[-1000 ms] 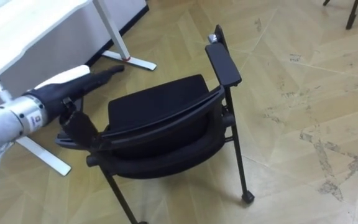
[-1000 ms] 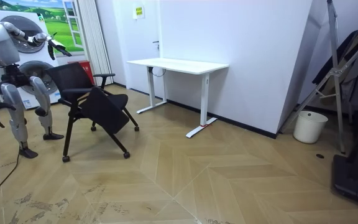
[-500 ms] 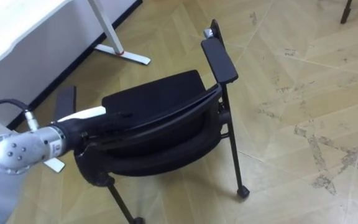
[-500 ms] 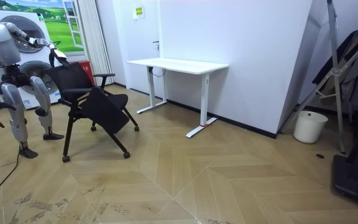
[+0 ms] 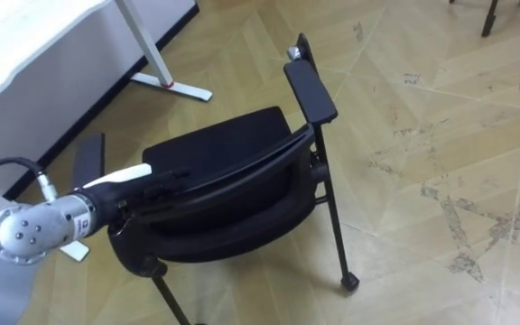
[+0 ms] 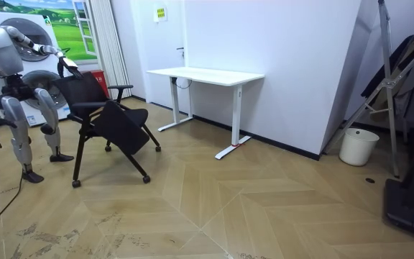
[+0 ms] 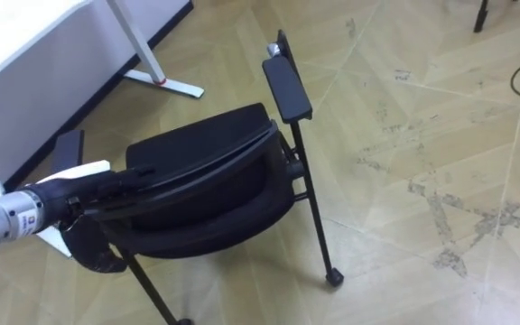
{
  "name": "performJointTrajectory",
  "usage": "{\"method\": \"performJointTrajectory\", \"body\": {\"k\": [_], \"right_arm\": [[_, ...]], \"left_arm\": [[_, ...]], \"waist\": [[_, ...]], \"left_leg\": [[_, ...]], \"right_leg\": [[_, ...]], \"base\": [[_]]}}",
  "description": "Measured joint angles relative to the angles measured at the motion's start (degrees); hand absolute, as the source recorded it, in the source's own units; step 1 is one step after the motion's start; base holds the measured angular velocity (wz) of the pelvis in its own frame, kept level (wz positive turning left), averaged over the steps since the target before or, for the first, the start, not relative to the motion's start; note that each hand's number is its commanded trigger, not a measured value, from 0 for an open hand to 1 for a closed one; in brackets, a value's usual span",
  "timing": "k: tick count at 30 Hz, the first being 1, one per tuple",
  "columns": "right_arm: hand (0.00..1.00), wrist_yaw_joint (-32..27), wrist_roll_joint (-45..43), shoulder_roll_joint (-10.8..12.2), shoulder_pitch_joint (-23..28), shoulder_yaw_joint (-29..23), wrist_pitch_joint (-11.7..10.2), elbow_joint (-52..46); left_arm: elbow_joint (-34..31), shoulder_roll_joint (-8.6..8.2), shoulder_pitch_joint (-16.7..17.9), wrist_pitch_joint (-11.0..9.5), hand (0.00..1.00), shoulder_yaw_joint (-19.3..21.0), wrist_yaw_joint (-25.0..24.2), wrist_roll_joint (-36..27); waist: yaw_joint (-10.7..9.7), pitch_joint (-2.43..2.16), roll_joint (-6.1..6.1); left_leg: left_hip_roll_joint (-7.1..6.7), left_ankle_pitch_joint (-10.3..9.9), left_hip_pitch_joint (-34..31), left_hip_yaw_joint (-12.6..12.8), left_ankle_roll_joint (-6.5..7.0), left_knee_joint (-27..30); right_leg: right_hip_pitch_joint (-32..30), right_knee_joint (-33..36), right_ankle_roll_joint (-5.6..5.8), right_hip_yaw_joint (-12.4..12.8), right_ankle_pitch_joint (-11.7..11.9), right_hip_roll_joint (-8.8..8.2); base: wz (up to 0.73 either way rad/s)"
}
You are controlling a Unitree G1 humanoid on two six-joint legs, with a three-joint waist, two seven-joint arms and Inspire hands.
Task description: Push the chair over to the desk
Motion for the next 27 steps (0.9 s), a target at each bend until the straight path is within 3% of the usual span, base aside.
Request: {"method": "performJointTrajectory", "body": {"k": [10,20,26,27], "right_arm": [[0.0,0.07,-0.2,0.05,0.9,0.22,0.06,0.03],[0.0,0.16,-0.47,0.14,1.01,0.18,0.07,-0.23],[0.0,0.2,-0.49,0.15,1.01,0.22,0.07,-0.25],[0.0,0.18,-0.52,0.15,1.01,0.22,0.07,-0.26]], "left_arm": [[3.51,-2.16,-0.86,-1.09,0.0,0.27,0.75,4.58],[3.74,-2.59,-0.87,-1.09,0.0,0.47,0.95,4.93],[6.24,-3.64,-1.87,-1.08,0.0,0.36,1.27,4.97],[7.09,-4.1,-2.29,-1.07,0.06,0.36,1.5,4.99]], "waist": [[-0.21,-0.04,-0.85],[-0.07,-0.1,-0.79],[-0.12,-0.65,-0.43],[-0.13,-0.7,-0.37]], "left_leg": [[0.09,0.01,0.32,1.41,0.02,0.17],[0.11,0.01,0.29,1.64,0.01,0.17],[0.11,0.01,0.65,1.68,0.01,0.15],[0.12,0.01,0.79,1.75,0.01,0.11]], "right_leg": [[-0.07,0.1,0.04,1.12,-0.03,0.06],[-0.06,0.09,0.04,1.1,-0.03,0.07],[0.14,0.17,0.03,1.48,-0.02,0.09],[0.2,0.17,0.03,1.57,-0.02,0.1]], "base": [[-0.03],[0.0],[-0.02],[-0.05]]}}
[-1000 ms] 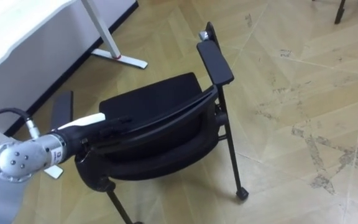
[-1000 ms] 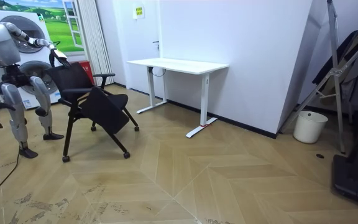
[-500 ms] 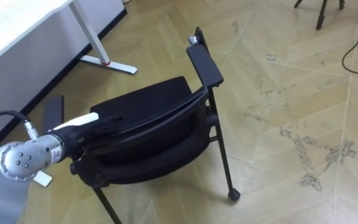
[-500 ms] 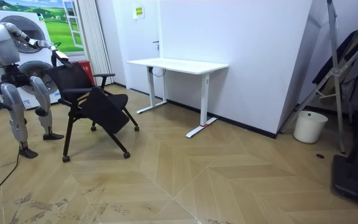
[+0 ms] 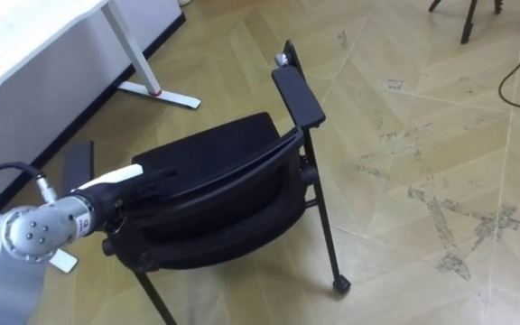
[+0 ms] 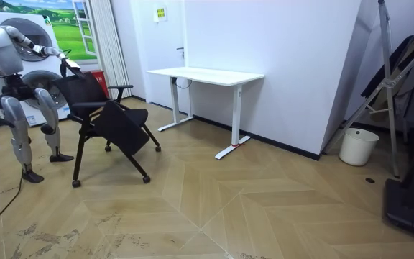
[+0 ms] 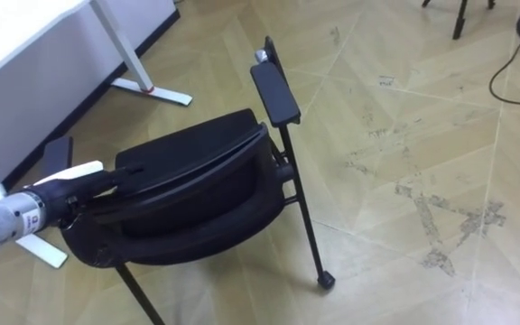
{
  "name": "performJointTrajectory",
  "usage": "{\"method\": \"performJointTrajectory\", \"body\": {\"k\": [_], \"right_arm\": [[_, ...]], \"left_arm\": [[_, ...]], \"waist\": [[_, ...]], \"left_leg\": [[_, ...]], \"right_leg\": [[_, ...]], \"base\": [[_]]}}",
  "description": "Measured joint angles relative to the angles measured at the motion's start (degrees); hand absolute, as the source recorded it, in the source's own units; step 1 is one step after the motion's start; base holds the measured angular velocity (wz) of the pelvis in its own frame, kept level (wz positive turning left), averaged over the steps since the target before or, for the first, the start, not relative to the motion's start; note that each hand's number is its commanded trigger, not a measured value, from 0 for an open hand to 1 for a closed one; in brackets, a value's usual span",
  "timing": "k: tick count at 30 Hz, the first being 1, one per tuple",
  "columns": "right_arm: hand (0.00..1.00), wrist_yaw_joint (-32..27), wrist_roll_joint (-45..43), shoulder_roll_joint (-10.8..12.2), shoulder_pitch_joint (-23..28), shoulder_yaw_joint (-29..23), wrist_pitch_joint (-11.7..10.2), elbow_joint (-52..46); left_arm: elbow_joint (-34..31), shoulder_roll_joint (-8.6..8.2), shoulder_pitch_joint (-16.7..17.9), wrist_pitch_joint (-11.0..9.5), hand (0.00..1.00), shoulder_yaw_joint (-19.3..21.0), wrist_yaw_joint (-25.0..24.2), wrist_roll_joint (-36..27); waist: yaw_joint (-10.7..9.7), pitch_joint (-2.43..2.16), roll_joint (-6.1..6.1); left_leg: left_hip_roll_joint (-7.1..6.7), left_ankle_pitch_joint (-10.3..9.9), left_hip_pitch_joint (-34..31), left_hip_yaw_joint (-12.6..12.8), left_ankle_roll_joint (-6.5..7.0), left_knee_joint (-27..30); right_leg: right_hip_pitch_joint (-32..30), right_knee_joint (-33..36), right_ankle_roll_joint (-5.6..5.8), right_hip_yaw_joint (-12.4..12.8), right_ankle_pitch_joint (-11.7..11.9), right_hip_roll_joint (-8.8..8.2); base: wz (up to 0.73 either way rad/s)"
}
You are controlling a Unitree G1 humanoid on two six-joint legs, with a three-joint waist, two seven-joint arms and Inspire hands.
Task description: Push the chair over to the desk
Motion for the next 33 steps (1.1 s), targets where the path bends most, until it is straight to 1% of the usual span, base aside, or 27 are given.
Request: {"method": "performJointTrajectory", "body": {"k": [1,2,3,4,5,7,11,13,15,20,23,27,30,33], "right_arm": [[0.0,-0.08,-0.03,0.06,0.0,-0.01,0.0,-0.04],[0.0,-0.12,-0.05,0.12,0.03,-0.02,0.0,-0.15],[0.0,-0.13,-0.05,0.24,0.21,-0.02,0.0,-0.56],[0.0,-0.16,-0.05,0.4,0.43,-0.05,0.01,-1.11],[0.0,-0.17,-0.05,0.51,0.6,-0.05,0.01,-1.35],[0.0,-0.1,-0.08,0.95,0.86,-0.06,0.01,-1.85],[0.0,0.22,-0.03,1.0,0.83,-0.01,0.17,-2.02],[0.0,0.45,-0.02,1.0,0.43,0.02,1.02,-2.17],[0.0,0.61,-0.02,1.0,0.47,0.03,1.13,-2.17],[0.0,0.45,-0.01,1.05,0.8,0.04,1.61,-2.16],[0.0,0.27,0.03,1.15,0.07,0.04,1.65,-2.17],[0.0,-0.18,0.09,1.16,-0.24,0.05,1.65,-2.17],[0.0,-0.3,0.13,1.16,-0.09,0.05,1.65,-2.17],[0.0,-0.73,0.41,1.16,-0.05,0.04,1.65,-2.16]], "left_arm": [[0.88,-0.38,-0.25,0.0,0.23,0.02,0.39,0.14],[1.19,-0.47,-0.27,-0.01,0.52,0.02,0.69,0.13],[1.42,-0.52,-0.29,-0.01,0.63,0.03,1.1,0.13],[1.69,-0.61,-0.28,-0.02,0.78,0.02,1.26,0.18],[1.7,-0.66,-0.35,-0.01,1.0,0.03,1.27,0.35],[1.84,-0.66,-0.39,0.08,1.0,0.04,1.33,0.83],[2.33,-0.7,-0.57,0.59,1.0,0.02,2.3,1.04],[3.57,-0.8,-1.33,1.27,1.0,0.0,4.04,1.62],[4.2,-0.82,-1.79,1.68,1.0,-0.19,3.59,2.38],[4.16,-0.92,-1.72,0.26,1.0,-0.95,4.71,2.42],[4.26,-1.08,-1.72,0.23,1.0,-1.29,5.65,2.43],[4.66,-1.7,-1.73,0.31,1.0,-1.35,6.73,3.11],[5.11,-1.98,-1.73,0.31,1.0,-1.34,7.4,3.35],[5.2,-2.15,-1.73,0.57,1.0,-1.34,8.0,3.44]], "waist": [[0.0,0.0,-0.01],[-0.02,-0.01,-0.03],[-0.08,0.01,-0.11],[-0.13,0.08,-0.25],[-0.14,0.04,-0.37],[-0.39,-0.05,-0.81],[-1.07,0.16,-1.15],[-1.49,0.23,-1.25],[-1.65,0.3,-1.21],[-1.37,0.31,-1.09],[-1.31,0.24,-0.93],[-1.38,0.03,-0.61],[-1.41,0.07,-0.6],[-1.56,0.22,-0.54]], "left_leg": [[0.0,0.0,0.17,0.11,0.0,-0.06],[0.0,0.0,0.21,0.14,0.0,-0.06],[0.0,0.0,0.22,0.24,0.0,-0.06],[0.0,0.0,0.21,0.35,0.0,-0.09],[0.0,0.0,0.2,0.4,0.0,-0.1],[0.0,0.0,0.17,0.55,0.0,-0.09],[-0.03,-0.01,0.12,0.6,0.0,-0.12],[-0.02,-0.01,0.07,0.7,0.0,-0.15],[-0.02,-0.01,0.08,0.79,0.0,-0.23],[0.0,-0.01,0.06,0.98,0.0,-0.25],[0.0,-0.01,0.08,1.07,0.0,-0.25],[0.0,-0.01,0.08,1.12,0.0,-0.26],[0.0,-0.01,0.09,1.14,0.0,-0.27],[0.02,-0.01,0.04,1.16,0.0,-0.26]], "right_leg": [[0.02,0.07,0.0,0.17,0.0,0.0],[0.01,0.09,0.0,0.23,-0.01,0.0],[-0.07,0.08,0.01,0.36,-0.01,0.0],[-0.17,0.08,0.01,0.49,-0.01,0.0],[-0.2,0.07,0.01,0.53,-0.01,0.0],[-0.19,-0.07,0.02,0.64,-0.02,0.0],[-0.18,-0.11,0.02,0.76,-0.01,-0.02],[-0.06,-0.11,0.01,1.0,-0.01,0.0],[-0.14,-0.1,0.0,1.18,0.0,0.0],[-0.19,-0.03,0.0,1.14,0.0,0.0],[-0.2,-0.04,0.0,1.11,0.0,0.0],[-0.2,-0.04,0.0,1.1,0.0,0.0],[-0.22,0.02,0.0,1.1,0.0,0.0],[-0.27,0.08,0.0,1.09,0.0,0.0]], "base": [[-0.05],[-0.06],[-0.06],[-0.05],[-0.04],[0.0],[0.0],[-0.07],[-0.06],[0.0],[0.0],[0.0],[0.0],[0.0]]}}
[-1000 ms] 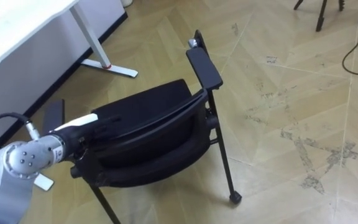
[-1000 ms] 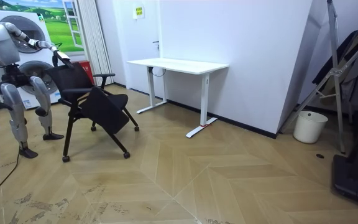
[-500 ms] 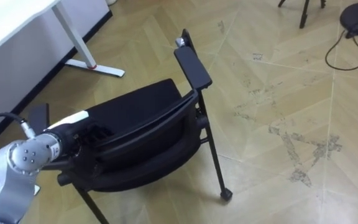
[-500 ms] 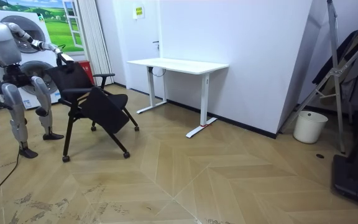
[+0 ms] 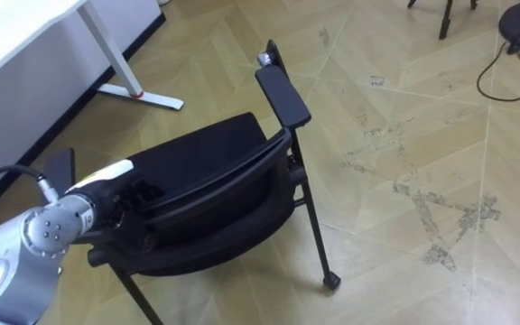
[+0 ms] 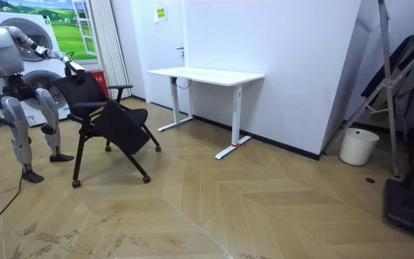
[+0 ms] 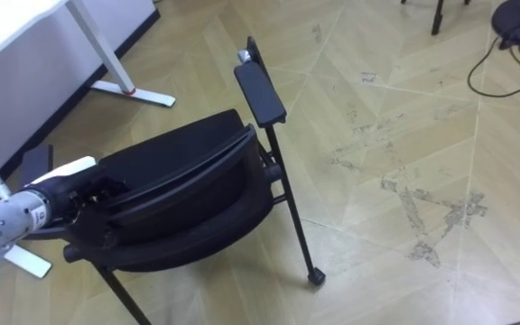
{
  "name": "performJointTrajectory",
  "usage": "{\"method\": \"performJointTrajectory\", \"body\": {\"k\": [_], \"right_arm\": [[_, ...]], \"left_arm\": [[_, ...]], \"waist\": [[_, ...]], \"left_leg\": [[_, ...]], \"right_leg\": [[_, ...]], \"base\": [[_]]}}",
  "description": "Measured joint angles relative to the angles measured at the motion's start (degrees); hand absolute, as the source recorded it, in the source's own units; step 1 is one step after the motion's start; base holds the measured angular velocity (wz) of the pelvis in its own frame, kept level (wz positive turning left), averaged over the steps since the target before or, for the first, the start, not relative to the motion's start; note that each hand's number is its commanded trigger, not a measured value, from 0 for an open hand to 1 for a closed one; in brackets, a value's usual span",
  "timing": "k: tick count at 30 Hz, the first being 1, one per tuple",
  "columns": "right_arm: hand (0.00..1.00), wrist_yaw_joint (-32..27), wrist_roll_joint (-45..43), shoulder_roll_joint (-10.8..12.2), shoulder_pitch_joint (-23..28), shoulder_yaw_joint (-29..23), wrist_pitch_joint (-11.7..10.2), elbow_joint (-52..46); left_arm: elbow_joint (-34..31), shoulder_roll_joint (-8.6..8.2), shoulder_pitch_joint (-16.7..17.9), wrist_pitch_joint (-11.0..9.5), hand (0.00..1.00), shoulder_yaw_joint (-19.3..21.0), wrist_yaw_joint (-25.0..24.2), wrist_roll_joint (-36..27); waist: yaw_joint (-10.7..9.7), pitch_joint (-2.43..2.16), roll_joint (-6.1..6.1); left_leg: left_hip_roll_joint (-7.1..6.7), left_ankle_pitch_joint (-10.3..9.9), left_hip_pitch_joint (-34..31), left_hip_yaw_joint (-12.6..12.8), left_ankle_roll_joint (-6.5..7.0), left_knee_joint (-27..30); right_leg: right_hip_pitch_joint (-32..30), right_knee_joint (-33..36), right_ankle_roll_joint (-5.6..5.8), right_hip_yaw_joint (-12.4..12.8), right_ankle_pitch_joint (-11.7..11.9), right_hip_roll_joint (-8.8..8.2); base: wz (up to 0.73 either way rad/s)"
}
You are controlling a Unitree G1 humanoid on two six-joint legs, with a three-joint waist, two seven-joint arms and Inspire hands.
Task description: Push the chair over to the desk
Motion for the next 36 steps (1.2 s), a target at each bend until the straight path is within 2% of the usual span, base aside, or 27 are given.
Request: {"method": "performJointTrajectory", "body": {"k": [2,3,4,6,7,8,9,14,17,19,20,22,25,29,33,34,36], "right_arm": [[0.0,-0.21,0.04,0.0,0.0,0.0,0.0,0.0],[0.0,-0.65,0.08,-0.01,-0.01,0.0,0.0,-0.01],[0.0,-1.08,0.02,-0.01,-0.01,0.0,-0.02,-0.01],[0.0,-1.89,-0.43,-0.06,-0.08,-0.15,-0.13,-0.02],[0.0,-2.46,-1.98,-0.07,-0.13,-0.92,-0.21,-0.09],[0.0,-2.74,-2.89,-0.08,-0.11,-1.52,-0.27,-0.15],[0.0,-3.48,-4.6,-0.13,0.01,-2.81,-0.53,-0.31],[0.0,-5.21,-10.79,-2.4,0.15,-3.54,-0.41,-5.3],[0.0,-6.1,-16.69,-3.92,0.77,-5.43,-0.35,-12.65],[0.0,-7.63,-21.03,-5.12,0.95,-5.75,-0.31,-20.0],[0.0,-7.86,-22.77,-5.56,0.78,-5.7,-0.46,-21.45],[0.0,-8.0,-28.34,-7.7,-0.29,-5.68,-0.39,-26.74],[0.0,-8.85,-35.58,-9.7,-1.1,-5.7,-0.32,-32.74],[0.0,-9.55,-44.85,-9.88,-0.98,-5.64,0.08,-42.17],[0.0,-9.07,-54.59,-10.11,-1.29,-5.44,1.0,-52.39],[0.0,-8.84,-56.99,-10.54,-1.64,-4.79,1.64,-55.21],[0.0,-7.64,-60.35,-11.91,-1.88,-3.07,2.15,-59.67]], "left_arm": [[-0.01,0.0,0.0,-0.01,1.0,0.0,0.2,0.0],[0.0,0.0,0.0,-0.05,1.0,-0.09,0.32,0.0],[-0.01,0.0,0.0,-0.19,1.0,-0.17,0.5,-0.02],[-0.08,0.0,0.0,-0.47,1.0,-0.17,0.54,-0.1],[-0.13,-0.07,0.01,-0.73,1.0,-0.13,0.58,-0.08],[-0.17,-0.17,0.01,-0.8,1.0,-0.1,0.59,-0.07],[-0.3,-0.28,0.16,-1.02,1.0,-0.04,0.6,-0.03],[-2.63,-0.28,2.29,-1.19,1.0,1.26,0.69,1.13],[-4.0,-0.28,2.57,-1.29,1.0,2.07,0.53,2.33],[-4.22,-0.26,2.63,-1.5,1.0,2.7,0.51,2.43],[-4.22,-0.2,2.49,-1.52,1.0,2.7,0.5,2.53],[-4.22,0.01,2.03,-1.84,1.0,2.96,0.51,2.78],[-4.22,0.34,2.18,-2.51,1.0,3.08,0.51,2.94],[-4.21,0.33,2.17,-3.07,1.0,3.25,0.67,3.36],[-4.09,0.32,2.35,-3.93,1.0,3.37,0.92,3.23],[-4.11,0.32,2.3,-4.15,1.0,3.42,1.16,3.17],[-4.04,0.23,2.27,-4.6,1.0,3.42,1.82,2.85]], "waist": [[-0.07,-0.03,0.14],[-0.05,0.1,-0.04],[-0.03,-0.09,0.25],[-0.05,-0.13,0.29],[0.0,-0.01,0.08],[-0.12,-0.17,0.29],[-0.1,0.05,-0.02],[0.02,0.2,-0.75],[0.16,0.21,-2.32],[0.11,-0.11,-3.53],[0.04,-0.02,-4.03],[0.25,-0.37,-4.84],[0.4,-0.78,-5.88],[0.52,-0.87,-5.78],[0.71,-0.7,-5.6],[1.14,-0.5,-5.44],[1.91,-0.42,-5.43]], "left_leg": [[0.01,0.0,-0.17,0.0,0.0,0.02],[0.01,0.0,-0.24,0.0,0.0,0.01],[0.0,0.0,-0.29,0.0,0.0,0.01],[-0.03,0.0,-0.49,-0.06,0.0,0.04],[-0.06,0.0,-0.62,-0.22,0.0,0.05],[-0.09,0.0,-0.68,-0.3,0.0,0.05],[-0.1,0.0,-0.72,-0.36,0.0,0.04],[-0.11,0.0,-0.72,-0.48,0.0,0.05],[-0.17,0.0,-0.93,-0.49,0.0,0.04],[-0.17,0.0,-0.94,-0.45,0.0,0.1],[-0.17,0.0,-0.97,-0.45,0.0,0.12],[-0.19,0.0,-1.09,-0.26,0.0,0.21],[-0.19,0.0,-0.8,-0.14,0.01,0.21],[-0.15,0.0,-1.26,-0.14,0.0,0.21],[-0.08,0.01,-1.21,0.03,0.01,0.2],[-0.09,0.01,-1.26,0.08,0.01,0.19],[-0.08,0.01,-1.4,0.15,0.02,0.14]], "right_leg": [[-0.08,-0.03,0.0,-0.06,0.0,0.0],[-0.12,-0.09,0.0,-0.08,0.0,0.0],[-0.12,-0.18,0.0,-0.12,0.0,0.0],[-0.24,-0.35,0.0,-0.14,0.0,0.02],[-0.29,-0.36,0.0,-0.25,0.0,0.01],[-0.28,-0.38,0.01,-0.37,-0.01,-0.01],[-0.29,-0.37,0.01,-0.43,-0.01,-0.01],[-0.98,0.79,0.17,-0.09,-0.13,-0.16],[-1.15,0.8,0.2,-0.28,-0.15,-0.22],[-1.12,0.78,0.2,-0.2,-0.15,-0.18],[-1.11,0.77,0.2,-0.18,-0.14,-0.18],[-1.25,0.81,0.19,-0.07,-0.14,-0.2],[-1.09,0.95,0.17,0.05,-0.13,-0.21],[-1.81,1.21,0.15,0.07,-0.11,-0.2],[-2.03,1.8,0.15,0.07,-0.11,-0.23],[-2.19,1.87,0.15,0.12,-0.11,-0.23],[-2.9,2.2,0.15,0.68,-0.11,-0.18]], "base": [[0.02],[0.0],[0.0],[0.0],[0.04],[0.06],[0.03],[-0.05],[0.03],[0.0],[0.0],[0.0],[0.0],[-0.01],[-0.01],[-0.06],[-0.12]]}}
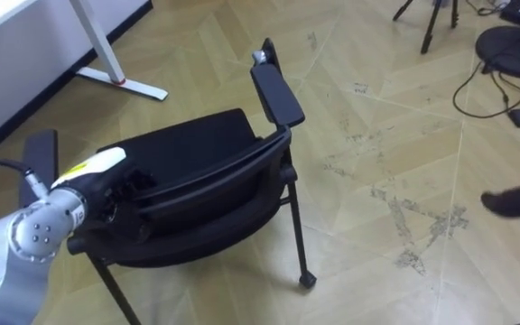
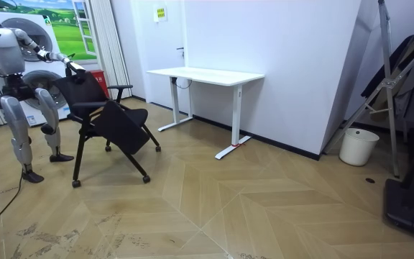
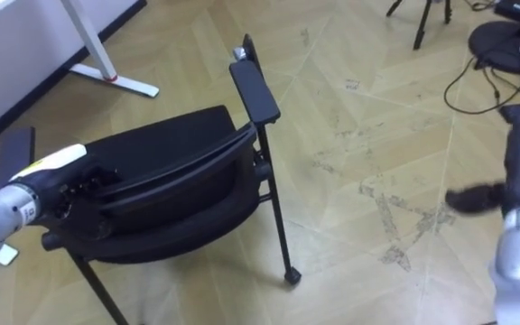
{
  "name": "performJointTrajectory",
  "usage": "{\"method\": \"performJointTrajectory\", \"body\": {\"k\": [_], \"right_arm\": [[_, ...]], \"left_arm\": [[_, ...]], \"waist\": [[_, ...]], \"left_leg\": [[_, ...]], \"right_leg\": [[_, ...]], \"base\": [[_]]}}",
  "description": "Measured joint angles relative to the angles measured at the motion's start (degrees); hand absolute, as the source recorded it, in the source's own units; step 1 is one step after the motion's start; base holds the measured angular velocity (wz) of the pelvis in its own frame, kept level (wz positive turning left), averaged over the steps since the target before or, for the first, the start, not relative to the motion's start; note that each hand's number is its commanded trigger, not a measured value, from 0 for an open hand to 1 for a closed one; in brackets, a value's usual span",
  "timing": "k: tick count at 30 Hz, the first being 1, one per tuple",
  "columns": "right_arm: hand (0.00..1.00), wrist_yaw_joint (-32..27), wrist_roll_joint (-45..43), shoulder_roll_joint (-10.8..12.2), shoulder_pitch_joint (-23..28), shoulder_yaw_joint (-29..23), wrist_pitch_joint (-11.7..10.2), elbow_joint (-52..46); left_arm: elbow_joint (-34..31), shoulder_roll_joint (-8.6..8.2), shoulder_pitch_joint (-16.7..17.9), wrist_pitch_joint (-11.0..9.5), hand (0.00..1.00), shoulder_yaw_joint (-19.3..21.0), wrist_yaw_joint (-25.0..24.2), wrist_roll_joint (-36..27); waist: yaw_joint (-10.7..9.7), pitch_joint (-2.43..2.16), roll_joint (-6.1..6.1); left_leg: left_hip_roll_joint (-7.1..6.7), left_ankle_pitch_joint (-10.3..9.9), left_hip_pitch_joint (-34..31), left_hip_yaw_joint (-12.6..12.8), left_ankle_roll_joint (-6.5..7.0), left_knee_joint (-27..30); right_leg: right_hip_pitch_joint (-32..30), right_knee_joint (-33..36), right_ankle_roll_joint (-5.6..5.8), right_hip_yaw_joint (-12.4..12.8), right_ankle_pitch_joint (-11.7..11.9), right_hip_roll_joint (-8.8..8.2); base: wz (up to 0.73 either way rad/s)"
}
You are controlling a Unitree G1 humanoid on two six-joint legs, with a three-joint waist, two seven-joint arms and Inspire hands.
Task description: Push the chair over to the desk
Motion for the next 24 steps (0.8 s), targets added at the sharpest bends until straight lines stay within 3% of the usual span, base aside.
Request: {"method": "performJointTrajectory", "body": {"k": [5,10,16,24], "right_arm": [[0.0,1.68,-4.33,-3.97,-1.85,3.72,-0.12,-8.06],[0.0,3.45,-8.0,-4.91,-4.61,6.51,-0.64,-10.62],[0.0,10.1,-11.02,-8.49,-7.23,11.58,-0.68,-12.18],[0.0,17.4,-12.47,-8.6,-8.61,15.38,-1.87,-17.94]], "left_arm": [[1.12,0.04,-0.66,-3.19,1.0,0.03,1.33,-0.09],[2.57,0.18,-0.95,-6.11,1.0,0.05,2.68,-0.62],[2.92,1.26,-1.04,-8.26,1.0,-0.05,3.4,-1.67],[3.17,2.17,-1.43,-10.67,1.0,-0.1,3.53,-2.36]], "waist": [[1.44,0.68,-0.64],[2.68,1.0,-1.39],[3.32,1.03,-2.33],[4.45,0.75,-4.36]], "left_leg": [[0.1,0.0,-0.01,-0.01,0.0,0.0],[0.13,0.0,0.38,-0.04,0.0,-0.03],[0.15,0.0,0.37,-0.13,0.0,-0.12],[0.17,0.0,0.43,-0.52,0.0,-0.1]], "right_leg": [[-0.17,0.35,0.0,0.06,0.0,0.05],[0.12,0.34,0.0,0.13,0.0,0.12],[-0.04,0.41,0.0,0.45,0.0,0.17],[0.07,0.44,-0.01,0.62,0.01,0.21]], "base": [[-0.03],[0.0],[-0.02],[0.0]]}}
